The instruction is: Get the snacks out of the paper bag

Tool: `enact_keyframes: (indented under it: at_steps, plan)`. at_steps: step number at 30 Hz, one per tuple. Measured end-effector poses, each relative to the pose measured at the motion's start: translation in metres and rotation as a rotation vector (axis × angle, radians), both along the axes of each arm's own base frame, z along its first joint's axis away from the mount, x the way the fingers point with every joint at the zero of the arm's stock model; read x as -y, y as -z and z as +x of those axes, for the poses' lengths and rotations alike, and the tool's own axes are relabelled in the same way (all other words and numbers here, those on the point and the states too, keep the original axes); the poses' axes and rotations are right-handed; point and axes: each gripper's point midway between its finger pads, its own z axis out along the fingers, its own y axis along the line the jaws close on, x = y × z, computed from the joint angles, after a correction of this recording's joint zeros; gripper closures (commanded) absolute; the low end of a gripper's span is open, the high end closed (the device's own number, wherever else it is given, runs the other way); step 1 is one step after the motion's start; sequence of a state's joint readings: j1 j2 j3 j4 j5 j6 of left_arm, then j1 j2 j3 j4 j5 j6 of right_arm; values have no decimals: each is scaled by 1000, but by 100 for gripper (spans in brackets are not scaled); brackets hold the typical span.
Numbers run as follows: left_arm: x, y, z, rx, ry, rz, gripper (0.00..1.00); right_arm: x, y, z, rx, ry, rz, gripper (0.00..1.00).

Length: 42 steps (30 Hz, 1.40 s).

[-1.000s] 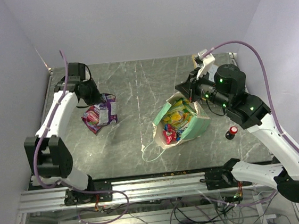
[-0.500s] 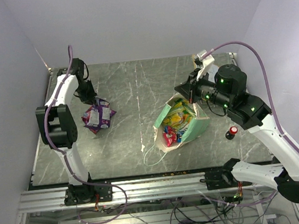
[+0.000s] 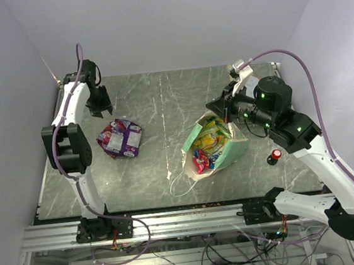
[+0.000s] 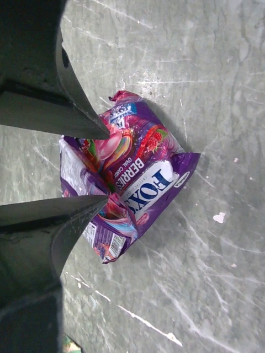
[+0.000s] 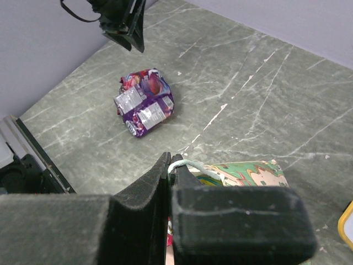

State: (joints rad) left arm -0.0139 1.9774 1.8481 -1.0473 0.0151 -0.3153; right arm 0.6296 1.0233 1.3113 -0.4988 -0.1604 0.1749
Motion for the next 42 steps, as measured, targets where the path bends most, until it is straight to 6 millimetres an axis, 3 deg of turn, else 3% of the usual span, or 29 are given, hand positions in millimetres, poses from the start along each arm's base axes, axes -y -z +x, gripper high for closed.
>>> enact_keyframes:
  at_steps: [3,5,9,12,18,22,27,29,32,35,38,42]
  plan:
    - [10,-22,-11,69,-15,-80,34,0,1,-1,-1,-6,1,100]
    - [23,-43,-29,148,-23,-172,33,-1,2,-2,-4,-8,1,100]
    - [76,-94,-73,325,64,-361,32,-1,3,-2,-8,-12,4,100]
    - [113,-115,-107,406,157,-486,31,-2,3,-3,-12,-14,6,100]
    - [190,-111,-187,472,317,-700,32,-3,7,-4,-26,-20,11,100]
    - [224,-115,-221,536,401,-816,30,-5,7,-5,-33,-29,19,100]
    - [275,-129,-237,606,547,-825,35,-8,10,-2,-44,-29,17,100]
    - [305,-129,-243,611,638,-805,39,-8,10,-2,-47,-26,19,100]
    - [348,-119,-249,600,753,-746,44,-8,9,-2,-45,-25,22,100]
    - [378,-99,-254,596,843,-667,47,-7,7,-1,-43,-18,20,100]
    - [394,-69,-257,580,906,-573,45,-6,3,0,-36,-15,20,100]
    - [394,-47,-255,571,924,-482,38,-6,3,1,-35,-11,18,100]
